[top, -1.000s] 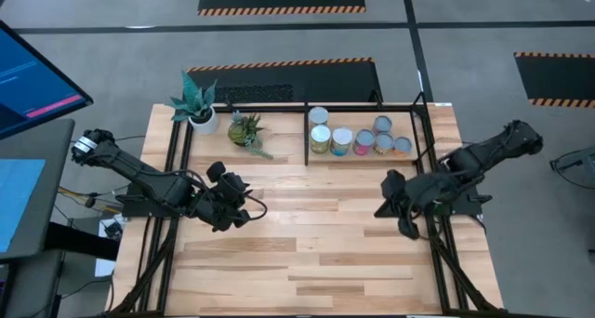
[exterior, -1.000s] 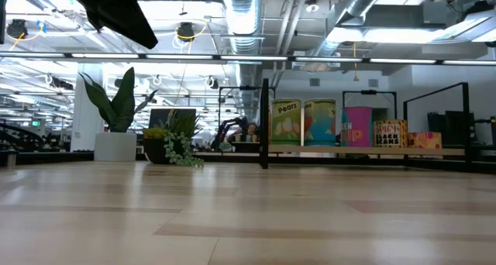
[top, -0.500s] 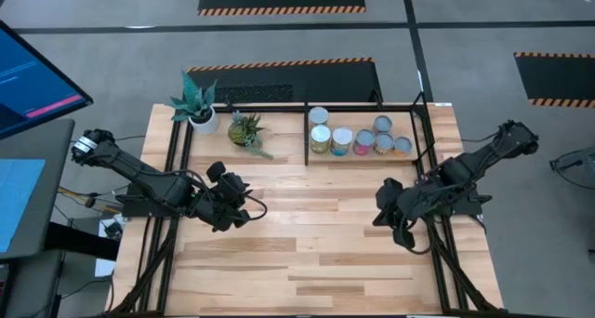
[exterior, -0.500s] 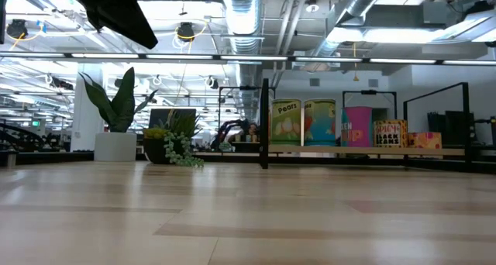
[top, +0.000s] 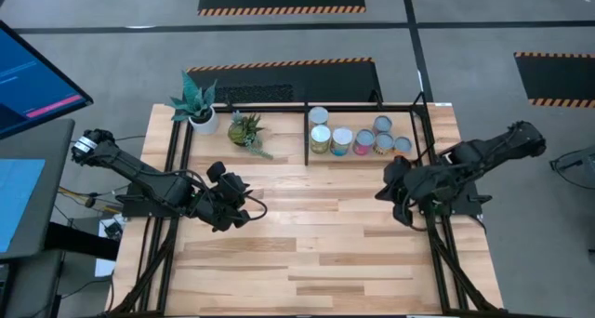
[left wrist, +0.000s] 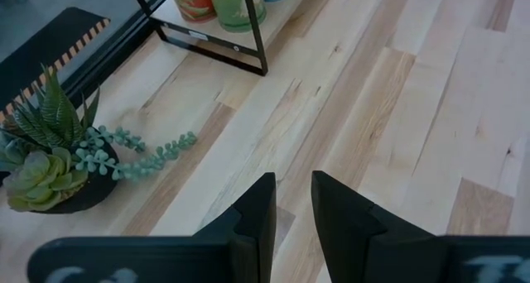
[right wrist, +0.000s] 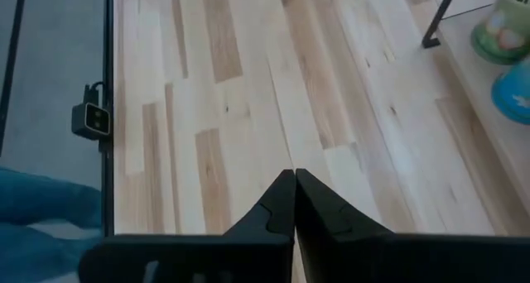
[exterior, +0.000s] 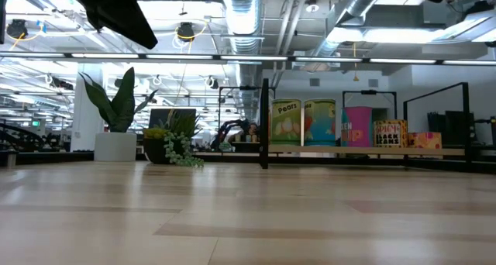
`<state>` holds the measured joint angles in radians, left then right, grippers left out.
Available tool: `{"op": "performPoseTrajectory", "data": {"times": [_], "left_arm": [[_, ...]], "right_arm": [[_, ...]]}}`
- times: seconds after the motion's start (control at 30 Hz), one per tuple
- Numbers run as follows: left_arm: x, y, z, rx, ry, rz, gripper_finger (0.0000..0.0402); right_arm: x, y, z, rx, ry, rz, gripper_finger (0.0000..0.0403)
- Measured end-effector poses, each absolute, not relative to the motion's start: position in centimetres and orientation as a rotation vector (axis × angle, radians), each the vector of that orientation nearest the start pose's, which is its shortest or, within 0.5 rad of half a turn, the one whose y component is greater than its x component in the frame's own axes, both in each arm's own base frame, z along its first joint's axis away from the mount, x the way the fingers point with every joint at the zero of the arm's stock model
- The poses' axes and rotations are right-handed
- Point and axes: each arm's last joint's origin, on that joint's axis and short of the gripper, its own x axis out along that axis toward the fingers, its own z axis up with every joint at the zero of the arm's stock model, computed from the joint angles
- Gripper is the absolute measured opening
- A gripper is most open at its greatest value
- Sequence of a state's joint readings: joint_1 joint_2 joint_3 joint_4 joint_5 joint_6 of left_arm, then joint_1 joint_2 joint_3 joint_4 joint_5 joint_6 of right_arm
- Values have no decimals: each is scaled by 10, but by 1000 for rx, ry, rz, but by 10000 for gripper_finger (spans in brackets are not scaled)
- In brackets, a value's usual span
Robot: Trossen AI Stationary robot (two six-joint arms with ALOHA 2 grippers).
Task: Pick and place cans onto a shelf
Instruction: Adjust the canned goods on the shelf
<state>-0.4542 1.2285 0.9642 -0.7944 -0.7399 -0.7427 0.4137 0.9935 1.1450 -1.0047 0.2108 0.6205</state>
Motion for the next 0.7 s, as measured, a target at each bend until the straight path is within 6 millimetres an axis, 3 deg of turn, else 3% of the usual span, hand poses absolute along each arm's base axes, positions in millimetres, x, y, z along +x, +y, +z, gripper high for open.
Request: {"op": "performPoseTrajectory", "data": {"times": [0.37,0.57,0.7], "left_arm": [[213,-82,268,-93,713,551,70],[213,-82,268,-100,711,554,70],[213,-82,268,-100,710,555,70]], "right_arm": [[155,59,345,306,892,-92,15],[162,30,347,263,766,-427,21],[169,4,346,246,771,-526,20]]}}
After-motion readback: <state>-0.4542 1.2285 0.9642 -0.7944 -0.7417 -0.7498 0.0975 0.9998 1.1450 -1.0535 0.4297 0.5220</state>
